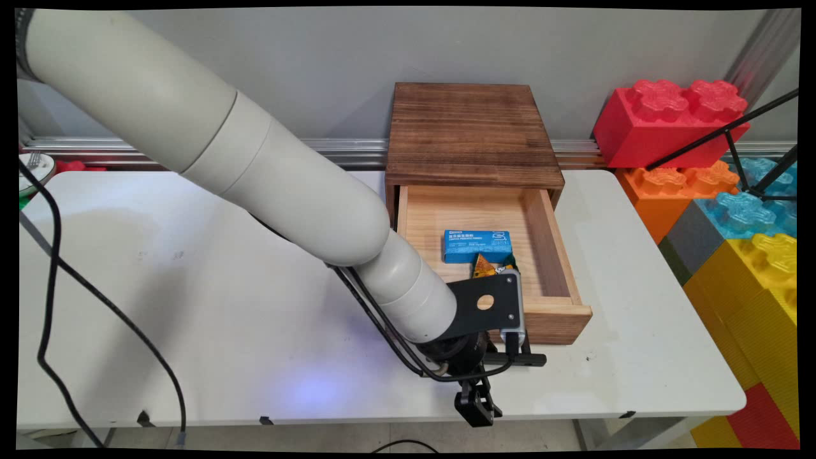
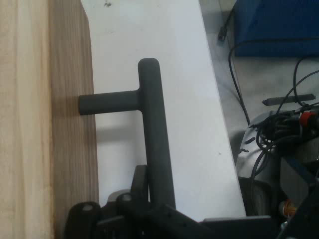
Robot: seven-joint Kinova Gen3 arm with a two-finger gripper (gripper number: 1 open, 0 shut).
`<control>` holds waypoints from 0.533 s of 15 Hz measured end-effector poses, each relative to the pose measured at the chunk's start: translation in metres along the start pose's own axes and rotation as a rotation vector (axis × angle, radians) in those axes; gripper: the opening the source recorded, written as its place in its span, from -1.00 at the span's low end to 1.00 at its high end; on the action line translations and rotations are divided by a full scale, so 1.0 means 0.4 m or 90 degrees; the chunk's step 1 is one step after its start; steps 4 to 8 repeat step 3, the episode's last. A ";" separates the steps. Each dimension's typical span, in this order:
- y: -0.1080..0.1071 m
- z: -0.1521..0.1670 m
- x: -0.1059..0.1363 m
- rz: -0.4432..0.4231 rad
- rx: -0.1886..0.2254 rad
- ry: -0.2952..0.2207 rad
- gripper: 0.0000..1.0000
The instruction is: Open the drawer
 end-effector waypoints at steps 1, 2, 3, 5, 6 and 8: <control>0.002 0.000 0.000 -0.002 0.000 0.001 1.00; 0.004 0.000 0.001 -0.005 -0.001 0.002 1.00; 0.005 0.000 0.001 -0.006 -0.001 0.002 1.00; 0.005 0.000 0.001 -0.006 -0.001 0.002 1.00; 0.005 0.000 0.001 -0.006 -0.001 0.002 1.00; 0.005 0.000 0.001 -0.006 -0.001 0.002 1.00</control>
